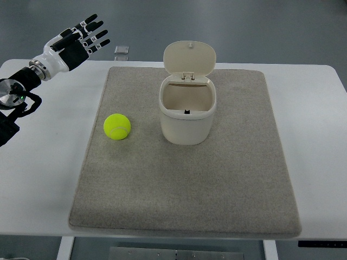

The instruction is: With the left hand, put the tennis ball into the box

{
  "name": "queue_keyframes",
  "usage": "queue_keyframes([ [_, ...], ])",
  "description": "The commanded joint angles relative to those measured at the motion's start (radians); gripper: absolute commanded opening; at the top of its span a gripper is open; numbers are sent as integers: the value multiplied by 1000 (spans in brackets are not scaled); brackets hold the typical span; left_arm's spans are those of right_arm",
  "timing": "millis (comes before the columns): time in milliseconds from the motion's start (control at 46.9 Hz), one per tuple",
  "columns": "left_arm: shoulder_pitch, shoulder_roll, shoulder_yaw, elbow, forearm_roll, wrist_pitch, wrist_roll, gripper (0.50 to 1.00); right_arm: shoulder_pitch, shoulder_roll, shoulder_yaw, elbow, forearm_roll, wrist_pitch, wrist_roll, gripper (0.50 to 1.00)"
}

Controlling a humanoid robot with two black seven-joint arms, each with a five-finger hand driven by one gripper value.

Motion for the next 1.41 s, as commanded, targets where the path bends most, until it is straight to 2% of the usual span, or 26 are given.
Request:
queue_keyframes([
  [0, 0, -2, 1, -3, 1, -1, 0, 992, 1, 0, 0, -1, 0, 0, 0, 901],
  [235, 0, -5, 2, -3, 1, 2, 0, 992, 1, 0, 0, -1, 0, 0, 0, 901],
  [405, -3, -3, 13, -3, 8, 94, 0, 992, 1, 0, 0, -1, 0, 0, 0, 901],
  [555, -3, -2, 21, -12, 18, 85, 0, 992, 1, 0, 0, 1, 0, 0, 0, 901],
  [768, -2, 0, 25, -20, 30, 31, 0, 992, 1, 0, 0, -1, 0, 0, 0, 901],
  [896, 0, 9, 24, -43, 128, -20, 0, 992, 1, 0, 0, -1, 0, 0, 0, 901],
  [960, 0, 15, 24, -49, 206, -20, -2, 992, 1, 0, 0, 1, 0, 2, 0, 901],
  [1109, 2, 61, 25, -70, 352, -20, -47, 990, 1, 0, 0, -1, 0, 0, 0, 901],
  [1258, 21, 141, 24, -170, 577, -20, -93, 990, -1, 0, 0, -1, 0, 0, 0, 901],
  [1386, 34, 215, 24, -256, 743, -20, -192, 990, 1, 0, 0, 1, 0, 0, 0, 901],
])
